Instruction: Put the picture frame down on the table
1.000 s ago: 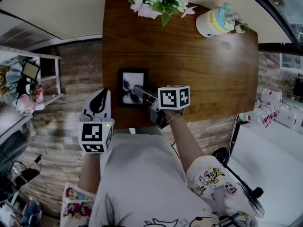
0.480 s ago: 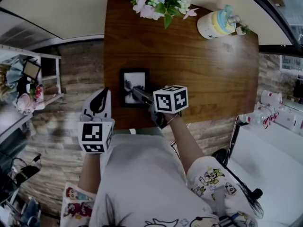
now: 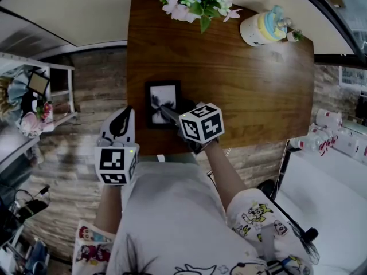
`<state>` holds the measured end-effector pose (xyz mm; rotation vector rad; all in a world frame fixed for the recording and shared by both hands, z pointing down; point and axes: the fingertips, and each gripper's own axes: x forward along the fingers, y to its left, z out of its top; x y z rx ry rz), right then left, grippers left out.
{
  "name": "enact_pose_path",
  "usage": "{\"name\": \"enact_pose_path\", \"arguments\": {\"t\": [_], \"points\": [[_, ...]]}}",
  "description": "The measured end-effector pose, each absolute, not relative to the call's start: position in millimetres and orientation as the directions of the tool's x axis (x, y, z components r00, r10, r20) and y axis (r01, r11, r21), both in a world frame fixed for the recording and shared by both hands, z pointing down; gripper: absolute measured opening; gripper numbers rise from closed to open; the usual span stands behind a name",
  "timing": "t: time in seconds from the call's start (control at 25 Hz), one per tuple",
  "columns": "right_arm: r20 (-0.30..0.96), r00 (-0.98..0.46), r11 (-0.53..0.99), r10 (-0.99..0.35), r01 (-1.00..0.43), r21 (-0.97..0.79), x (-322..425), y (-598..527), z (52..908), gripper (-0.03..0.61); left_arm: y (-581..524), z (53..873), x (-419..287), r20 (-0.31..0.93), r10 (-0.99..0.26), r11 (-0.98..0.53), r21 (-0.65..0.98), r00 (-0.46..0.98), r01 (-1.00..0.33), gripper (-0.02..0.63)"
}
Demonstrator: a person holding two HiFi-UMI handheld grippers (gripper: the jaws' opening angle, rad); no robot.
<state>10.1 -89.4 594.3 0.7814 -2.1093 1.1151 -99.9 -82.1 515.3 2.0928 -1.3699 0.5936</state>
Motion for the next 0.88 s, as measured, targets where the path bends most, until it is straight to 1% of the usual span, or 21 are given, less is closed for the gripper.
{"name": "enact_pose_path", "arguments": {"t": [0.6, 0.88], "points": [[0.778, -0.559, 0.437, -0.287, -0.799, -0.413, 27, -93, 598, 0.238, -80, 518, -102, 0.639, -0.670, -0.321, 0.209, 0.377, -0.924, 0.003], [0.776, -0.546, 0.417, -0.317, -0.815, -0.403, 34, -94, 596, 0.242, -76, 520, -101, 0.641, -0.668, -0.322, 0.209, 0.378, -0.924, 0.003]]}}
